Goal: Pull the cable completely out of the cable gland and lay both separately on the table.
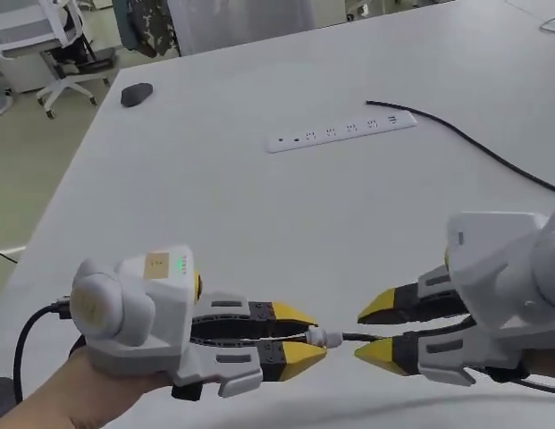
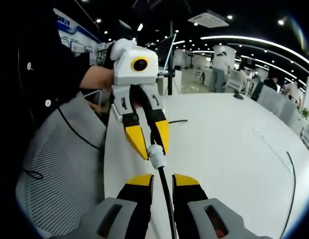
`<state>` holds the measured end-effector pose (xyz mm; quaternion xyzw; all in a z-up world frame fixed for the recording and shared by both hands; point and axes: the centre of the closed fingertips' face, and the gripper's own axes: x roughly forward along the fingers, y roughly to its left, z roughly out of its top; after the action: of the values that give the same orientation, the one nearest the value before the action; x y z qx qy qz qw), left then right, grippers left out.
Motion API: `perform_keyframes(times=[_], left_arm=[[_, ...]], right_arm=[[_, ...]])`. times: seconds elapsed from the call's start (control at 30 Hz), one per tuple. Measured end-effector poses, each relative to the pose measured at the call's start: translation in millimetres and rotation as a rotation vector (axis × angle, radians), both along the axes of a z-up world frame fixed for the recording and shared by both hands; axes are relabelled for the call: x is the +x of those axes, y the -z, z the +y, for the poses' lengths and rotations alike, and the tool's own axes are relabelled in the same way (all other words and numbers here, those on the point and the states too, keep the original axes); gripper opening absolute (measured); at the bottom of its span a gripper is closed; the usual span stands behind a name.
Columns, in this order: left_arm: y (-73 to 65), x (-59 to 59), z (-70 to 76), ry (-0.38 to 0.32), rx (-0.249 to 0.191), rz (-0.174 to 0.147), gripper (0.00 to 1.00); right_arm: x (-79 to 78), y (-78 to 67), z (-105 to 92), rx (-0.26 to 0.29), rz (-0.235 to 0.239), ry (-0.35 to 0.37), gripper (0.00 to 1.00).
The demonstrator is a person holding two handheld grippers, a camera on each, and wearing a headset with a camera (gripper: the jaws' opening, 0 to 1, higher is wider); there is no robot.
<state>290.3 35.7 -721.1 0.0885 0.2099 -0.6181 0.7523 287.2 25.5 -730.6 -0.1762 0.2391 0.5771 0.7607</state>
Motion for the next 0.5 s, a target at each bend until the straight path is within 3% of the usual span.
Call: perform_keyframes(times=[0.03, 0.07, 0.1, 0.17, 0.27, 0.43, 0.5], left_arm=[[0.5, -0.2, 0.0, 0.002, 0.002, 0.0, 0.15], [0.5, -1.3, -0.6, 0.004, -0.004, 0.008, 0.15], [0.5, 0.2, -0.6, -0.004, -0.003, 0.005, 0.15], [1.3, -0.1, -1.0, -0.002, -0.003, 0.009, 0.15], [2.9, -1.0, -2.6, 0.003, -0.001, 0.009, 0.15], [1.3, 0.9, -3.7, -0.002, -0.01, 0.008, 0.15], [0.8, 3.4, -0.7, -0.013, -0.01, 0.009, 0.15]], right_arm=[[-0.7, 0.9, 1.3, 0.001, -0.002, -0.006, 0.04], [1.9, 2.2, -0.4, -0.028, -0.056, -0.028, 0.01], [1.5, 2.7, 0.3, -0.032, -0.067, -0.024, 0.0], [-1.0, 4.6, 0.1, -0.031, -0.03, -0.013, 0.0], [-2.3, 6.6, -2.0, -0.034, -0.015, -0.008, 0.0], [-0.5, 5.6, -7.4, -0.029, -0.016, 0.024, 0.0], [2.1, 8.7, -17.0, -0.053, -0.018, 0.05, 0.0]])
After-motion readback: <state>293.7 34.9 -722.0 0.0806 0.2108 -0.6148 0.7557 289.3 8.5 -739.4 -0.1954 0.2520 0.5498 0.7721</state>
